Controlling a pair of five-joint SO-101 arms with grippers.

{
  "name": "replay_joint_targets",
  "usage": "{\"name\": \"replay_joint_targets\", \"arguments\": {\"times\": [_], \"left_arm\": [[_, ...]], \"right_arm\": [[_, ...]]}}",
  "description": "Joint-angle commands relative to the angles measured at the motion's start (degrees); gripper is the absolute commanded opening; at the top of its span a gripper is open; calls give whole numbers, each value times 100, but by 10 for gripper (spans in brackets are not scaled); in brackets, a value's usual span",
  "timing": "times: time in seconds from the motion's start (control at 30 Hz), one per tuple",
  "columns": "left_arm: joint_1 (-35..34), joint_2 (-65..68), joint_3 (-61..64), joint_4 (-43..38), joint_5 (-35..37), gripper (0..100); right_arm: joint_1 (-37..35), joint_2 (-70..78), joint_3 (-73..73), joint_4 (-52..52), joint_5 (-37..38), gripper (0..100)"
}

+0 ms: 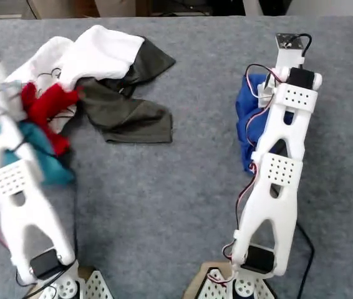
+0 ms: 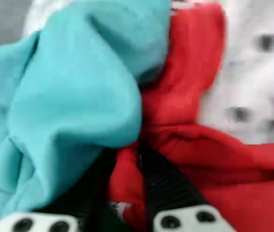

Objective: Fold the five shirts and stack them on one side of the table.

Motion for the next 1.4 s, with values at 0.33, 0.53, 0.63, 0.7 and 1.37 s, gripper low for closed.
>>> {"name": "replay_joint_targets", "arguments": {"times": [0.33, 0.53, 0.63, 0.7, 1.37], "left_arm": [[844, -1684, 237, 149, 800, 60], [2514, -2396, 536, 132, 1767, 267], [3121, -2281, 765, -105, 1837, 275], [3314, -2123, 949, -519, 1899, 274], [2022, -505, 1776, -2760, 2585, 20]], "right_arm": [[-163, -22, -215, -26, 18, 5], [-163, -22, -215, -26, 35, 5], [-163, -22, -215, -26, 35, 5], [-163, -22, -215, -26, 35, 5], [-163, -22, -215, -26, 26, 5]]}}
